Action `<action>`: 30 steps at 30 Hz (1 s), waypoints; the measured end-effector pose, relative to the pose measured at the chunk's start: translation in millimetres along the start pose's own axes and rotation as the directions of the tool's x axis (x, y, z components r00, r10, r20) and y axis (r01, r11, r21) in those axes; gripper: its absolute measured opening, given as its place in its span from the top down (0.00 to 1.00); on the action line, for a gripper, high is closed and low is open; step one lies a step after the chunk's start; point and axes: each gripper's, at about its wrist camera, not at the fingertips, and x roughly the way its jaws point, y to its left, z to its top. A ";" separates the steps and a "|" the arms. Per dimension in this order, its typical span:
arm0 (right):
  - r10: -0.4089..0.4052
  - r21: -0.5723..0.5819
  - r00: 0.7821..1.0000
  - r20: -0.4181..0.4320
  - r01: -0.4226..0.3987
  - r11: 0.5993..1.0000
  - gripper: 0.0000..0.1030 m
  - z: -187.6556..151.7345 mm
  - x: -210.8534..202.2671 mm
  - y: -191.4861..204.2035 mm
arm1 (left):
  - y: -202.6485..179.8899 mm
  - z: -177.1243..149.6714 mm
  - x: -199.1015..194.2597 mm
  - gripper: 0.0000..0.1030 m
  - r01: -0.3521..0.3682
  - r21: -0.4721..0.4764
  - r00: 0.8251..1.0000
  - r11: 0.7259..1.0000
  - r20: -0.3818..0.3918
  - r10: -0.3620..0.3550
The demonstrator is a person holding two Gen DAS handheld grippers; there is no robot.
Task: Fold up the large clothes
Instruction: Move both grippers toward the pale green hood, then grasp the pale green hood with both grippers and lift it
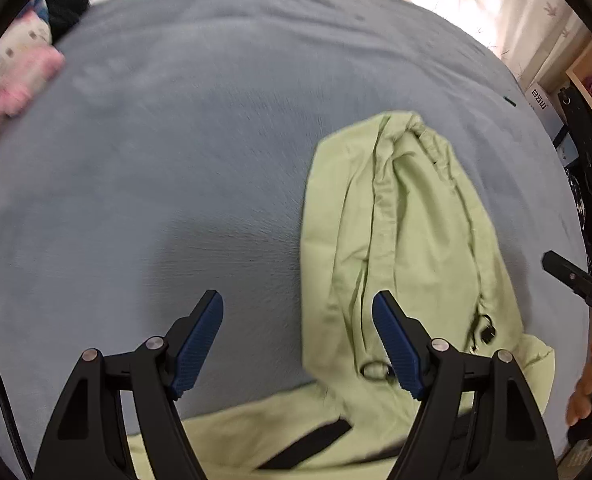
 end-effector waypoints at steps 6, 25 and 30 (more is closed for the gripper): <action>0.011 0.060 0.999 -0.031 -0.009 0.998 0.48 4.1 54.8 -14.2 | 2.1 -2.6 52.3 0.26 0.058 -0.031 0.998 0.998 -0.038 -0.059; 0.008 0.055 1.000 -0.008 -0.008 0.998 0.66 24.1 93.2 -2.3 | -28.8 7.0 75.4 0.49 0.015 0.124 0.998 0.992 0.056 -0.022; -0.039 -0.016 0.999 0.012 0.039 0.999 0.85 21.8 88.4 17.4 | -48.2 4.1 73.5 0.90 0.048 0.159 0.996 0.986 0.069 -0.059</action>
